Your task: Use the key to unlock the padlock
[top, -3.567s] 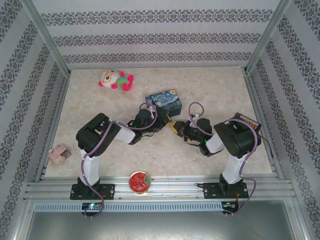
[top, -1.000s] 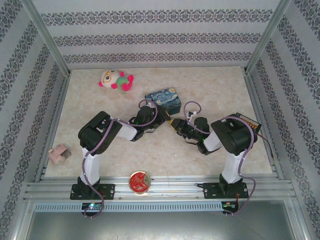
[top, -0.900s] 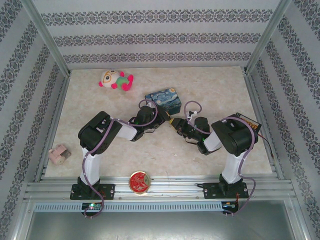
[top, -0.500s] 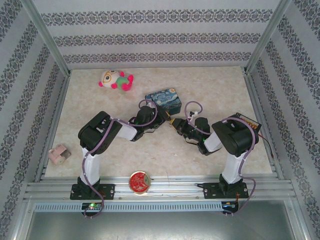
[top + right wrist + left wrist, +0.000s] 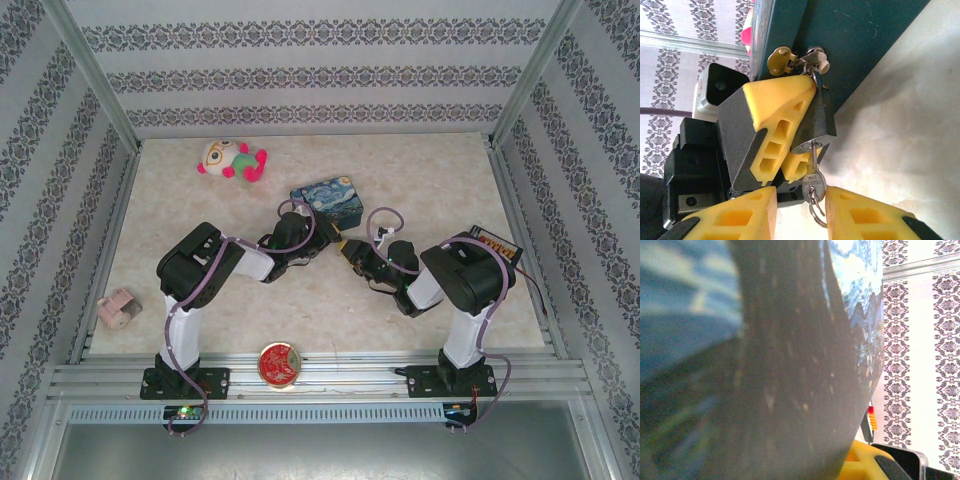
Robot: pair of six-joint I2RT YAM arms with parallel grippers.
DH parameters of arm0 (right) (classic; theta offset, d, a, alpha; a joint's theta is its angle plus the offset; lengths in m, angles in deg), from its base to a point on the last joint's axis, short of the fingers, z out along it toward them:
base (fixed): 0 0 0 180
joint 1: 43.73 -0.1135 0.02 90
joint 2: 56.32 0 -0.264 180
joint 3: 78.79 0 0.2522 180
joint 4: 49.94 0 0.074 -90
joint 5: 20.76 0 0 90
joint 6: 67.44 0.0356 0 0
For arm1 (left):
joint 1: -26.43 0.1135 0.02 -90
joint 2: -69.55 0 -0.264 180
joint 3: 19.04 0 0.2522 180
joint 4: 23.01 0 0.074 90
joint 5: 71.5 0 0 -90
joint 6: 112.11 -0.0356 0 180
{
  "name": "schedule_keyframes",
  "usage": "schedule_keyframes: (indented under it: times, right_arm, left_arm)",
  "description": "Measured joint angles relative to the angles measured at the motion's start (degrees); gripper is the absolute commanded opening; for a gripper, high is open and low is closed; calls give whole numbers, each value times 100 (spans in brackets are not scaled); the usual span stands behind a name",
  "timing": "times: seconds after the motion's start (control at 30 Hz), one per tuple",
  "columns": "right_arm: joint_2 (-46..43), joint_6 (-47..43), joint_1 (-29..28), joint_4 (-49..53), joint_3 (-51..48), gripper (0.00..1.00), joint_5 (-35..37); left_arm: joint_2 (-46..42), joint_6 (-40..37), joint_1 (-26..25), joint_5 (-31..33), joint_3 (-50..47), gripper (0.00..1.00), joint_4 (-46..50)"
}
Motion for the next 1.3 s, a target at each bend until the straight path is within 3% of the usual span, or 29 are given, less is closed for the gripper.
schedule_keyframes:
  times: [0.3,0.57,0.8,1.3]
  right_arm:
    - [46,4,-74,-7,2,33,74]
    - [129,24,-76,-7,0,13,90]
    - [129,26,-98,4,0,5,96]
    - [59,26,203,186,66,1,-262]
  left_arm:
    - [9,0,-2,0,0,0,-24]
    - [11,2,0,0,0,0,-28]
    - [13,2,0,2,0,0,-33]
    - [22,26,-2,13,-129,0,-291]
